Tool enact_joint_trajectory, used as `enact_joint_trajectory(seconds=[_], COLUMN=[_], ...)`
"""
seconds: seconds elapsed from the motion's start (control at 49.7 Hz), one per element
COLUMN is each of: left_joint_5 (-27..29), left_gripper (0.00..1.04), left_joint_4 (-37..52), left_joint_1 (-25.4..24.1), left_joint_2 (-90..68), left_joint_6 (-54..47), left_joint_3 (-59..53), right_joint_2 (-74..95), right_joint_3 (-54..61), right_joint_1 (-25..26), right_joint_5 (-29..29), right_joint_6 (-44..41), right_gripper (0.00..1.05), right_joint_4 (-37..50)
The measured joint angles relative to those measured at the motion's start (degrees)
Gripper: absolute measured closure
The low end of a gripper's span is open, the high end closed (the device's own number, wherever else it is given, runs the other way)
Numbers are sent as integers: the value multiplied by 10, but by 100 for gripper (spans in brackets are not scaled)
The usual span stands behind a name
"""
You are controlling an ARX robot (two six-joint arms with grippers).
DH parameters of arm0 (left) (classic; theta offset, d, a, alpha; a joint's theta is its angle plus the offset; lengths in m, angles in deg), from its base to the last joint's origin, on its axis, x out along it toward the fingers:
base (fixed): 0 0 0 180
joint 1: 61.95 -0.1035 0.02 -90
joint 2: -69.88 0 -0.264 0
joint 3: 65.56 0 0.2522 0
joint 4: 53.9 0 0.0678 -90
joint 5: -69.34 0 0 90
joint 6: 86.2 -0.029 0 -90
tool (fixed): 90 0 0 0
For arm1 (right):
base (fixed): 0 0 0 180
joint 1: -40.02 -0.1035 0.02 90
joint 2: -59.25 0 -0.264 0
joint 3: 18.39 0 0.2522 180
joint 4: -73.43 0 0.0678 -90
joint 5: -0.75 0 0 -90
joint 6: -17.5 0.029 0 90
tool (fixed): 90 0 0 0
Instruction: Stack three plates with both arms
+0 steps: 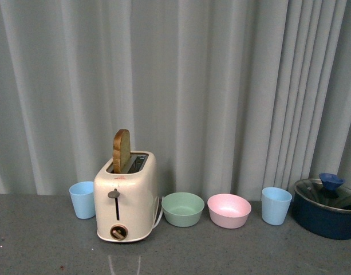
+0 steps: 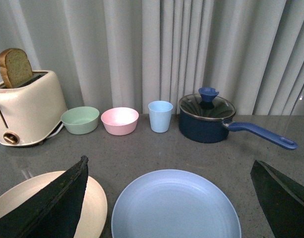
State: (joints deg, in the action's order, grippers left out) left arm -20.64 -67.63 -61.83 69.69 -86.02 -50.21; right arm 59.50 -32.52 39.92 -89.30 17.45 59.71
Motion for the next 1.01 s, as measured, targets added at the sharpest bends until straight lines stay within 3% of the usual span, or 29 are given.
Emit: enact_joint_trajectory(seconds=[1.006], left_joint_5=[0], left_gripper=[7], left_joint_4=[0], left_joint_1=[0], left_joint_2=[0], left_joint_6=[0], left_joint_3=[0], right_joint_2=[0], right_joint_3=[0], right_joint_1=[0], right_joint_5=[0], right_joint_6=[0], right_gripper=[7], right_joint_4=[0])
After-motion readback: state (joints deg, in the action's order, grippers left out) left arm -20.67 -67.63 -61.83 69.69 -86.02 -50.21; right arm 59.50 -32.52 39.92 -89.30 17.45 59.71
